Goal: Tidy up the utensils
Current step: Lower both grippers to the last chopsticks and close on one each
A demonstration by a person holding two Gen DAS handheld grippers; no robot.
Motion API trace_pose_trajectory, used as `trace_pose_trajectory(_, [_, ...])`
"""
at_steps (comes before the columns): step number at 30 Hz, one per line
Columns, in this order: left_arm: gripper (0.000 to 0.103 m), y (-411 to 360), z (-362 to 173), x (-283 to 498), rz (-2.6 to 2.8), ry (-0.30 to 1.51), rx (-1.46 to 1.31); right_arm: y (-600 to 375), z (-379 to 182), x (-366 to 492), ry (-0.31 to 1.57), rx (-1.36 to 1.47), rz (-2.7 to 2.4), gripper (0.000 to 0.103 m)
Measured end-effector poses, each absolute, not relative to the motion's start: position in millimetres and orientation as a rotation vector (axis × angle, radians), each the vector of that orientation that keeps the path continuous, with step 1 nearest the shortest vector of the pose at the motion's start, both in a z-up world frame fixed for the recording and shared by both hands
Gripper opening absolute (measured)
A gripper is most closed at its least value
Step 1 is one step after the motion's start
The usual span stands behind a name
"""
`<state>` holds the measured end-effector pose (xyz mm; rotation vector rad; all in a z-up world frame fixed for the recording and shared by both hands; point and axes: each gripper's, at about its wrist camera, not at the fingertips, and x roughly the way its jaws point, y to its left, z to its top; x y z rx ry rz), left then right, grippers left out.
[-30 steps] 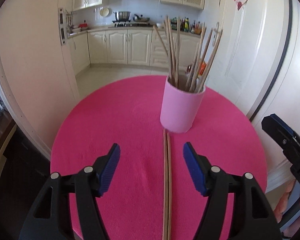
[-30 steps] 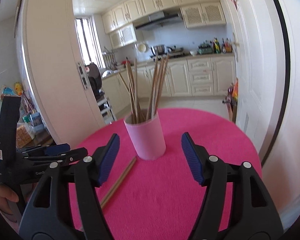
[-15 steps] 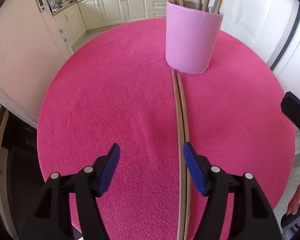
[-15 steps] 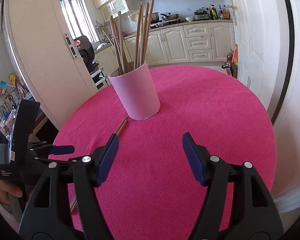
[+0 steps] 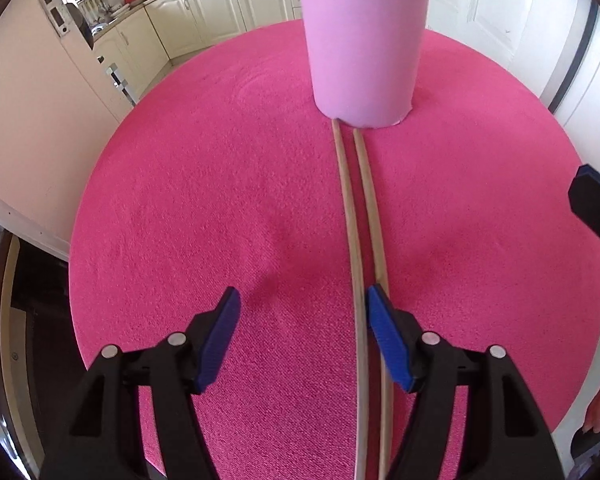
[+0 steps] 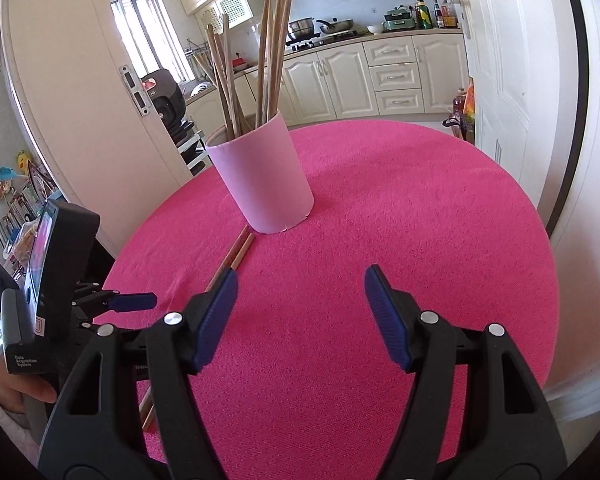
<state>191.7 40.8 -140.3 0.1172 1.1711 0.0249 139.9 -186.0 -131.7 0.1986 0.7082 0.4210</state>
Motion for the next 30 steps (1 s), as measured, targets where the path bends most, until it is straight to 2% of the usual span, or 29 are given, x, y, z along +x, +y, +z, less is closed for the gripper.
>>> trace_pose_trajectory(1, [0.046,42.5,-139.7,191.7,-0.007,1.179,0.075,-185.3,-131.9,139.7,0.712,0.197,0.422,0.065])
trace_pose_trajectory(2, [0.038,43.1,-140.1,191.3,-0.025,1.186,0.046,-184.9,-132.3,139.6,0.716,0.194,0.421,0.065])
trace_pose_trajectory(3, [0.033,44.4,-138.9,191.6,-0.020,1.188,0.037,-184.0,-132.5,140.1,0.721,0.189,0.419,0.065])
trace_pose_trajectory(5, [0.014,47.1,-137.6,191.9,-0.022,1.191,0.028,-181.2,-132.5,141.7,0.736,0.183,0.421,0.065])
trace_pose_trajectory(6, [0.011,48.6,-137.8,191.8,-0.022,1.193,0.016,-178.9,-132.2,142.6,0.741,0.179,0.420,0.065])
trace_pose_trajectory(10, [0.007,62.6,-135.6,190.8,-0.043,1.194,-0.071,-163.2,-133.1,147.6,0.789,0.138,0.417,0.065])
trace_pose_trajectory(19, [0.007,90.7,-126.4,179.9,-0.071,1.137,-0.177,-105.0,-139.8,160.8,0.939,0.025,0.452,0.065])
trace_pose_trajectory(20, [0.007,93.1,-124.6,178.3,-0.076,1.131,-0.186,-99.6,-140.6,161.3,0.950,0.015,0.456,0.062])
trace_pose_trajectory(21, [0.007,96.0,-122.9,176.9,-0.081,1.124,-0.198,-92.0,-141.9,162.1,0.967,0.004,0.462,0.053])
trace_pose_trajectory(24, [0.007,106.6,-120.6,174.1,-0.078,1.110,-0.211,-76.6,-146.1,166.2,1.016,-0.008,0.477,0.039])
trace_pose_trajectory(30, [0.007,113.7,-119.8,167.1,-0.074,1.092,-0.230,-55.7,-148.7,171.9,1.064,-0.055,0.479,0.031])
